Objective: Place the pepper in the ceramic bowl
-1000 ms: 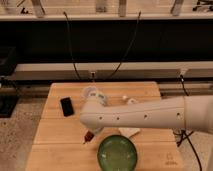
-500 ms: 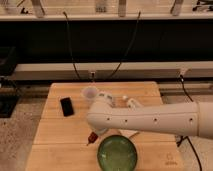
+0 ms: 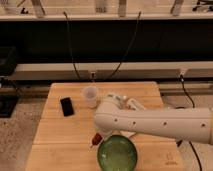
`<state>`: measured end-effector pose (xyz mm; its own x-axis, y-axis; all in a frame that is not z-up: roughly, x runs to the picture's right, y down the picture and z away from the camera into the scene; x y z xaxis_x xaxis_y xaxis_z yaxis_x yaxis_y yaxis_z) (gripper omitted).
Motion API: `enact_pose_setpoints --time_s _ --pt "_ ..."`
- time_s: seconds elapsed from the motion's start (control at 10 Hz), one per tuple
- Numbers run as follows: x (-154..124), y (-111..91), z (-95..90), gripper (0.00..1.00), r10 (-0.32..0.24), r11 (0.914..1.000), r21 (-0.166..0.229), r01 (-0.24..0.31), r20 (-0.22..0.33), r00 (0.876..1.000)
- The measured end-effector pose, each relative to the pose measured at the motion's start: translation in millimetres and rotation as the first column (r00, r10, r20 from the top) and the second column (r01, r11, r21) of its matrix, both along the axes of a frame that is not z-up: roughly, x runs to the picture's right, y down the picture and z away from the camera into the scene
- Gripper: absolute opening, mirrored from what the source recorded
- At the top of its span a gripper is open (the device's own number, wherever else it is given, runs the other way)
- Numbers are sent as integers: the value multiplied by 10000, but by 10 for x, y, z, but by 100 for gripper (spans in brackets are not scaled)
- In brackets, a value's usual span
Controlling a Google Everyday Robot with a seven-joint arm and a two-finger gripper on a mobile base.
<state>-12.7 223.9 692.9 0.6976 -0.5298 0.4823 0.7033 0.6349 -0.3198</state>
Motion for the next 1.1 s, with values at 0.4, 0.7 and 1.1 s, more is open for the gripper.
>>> enact_pose_setpoints --time_s 0.4,0.7,1.1 --pt "121 61 -53 1 87 9997 -211 -84 143 9999" --pt "227 108 -86 1 264 9988 -411 -256 195 9995" --pt "366 170 -105 1 404 9976 -568 -394 166 9990"
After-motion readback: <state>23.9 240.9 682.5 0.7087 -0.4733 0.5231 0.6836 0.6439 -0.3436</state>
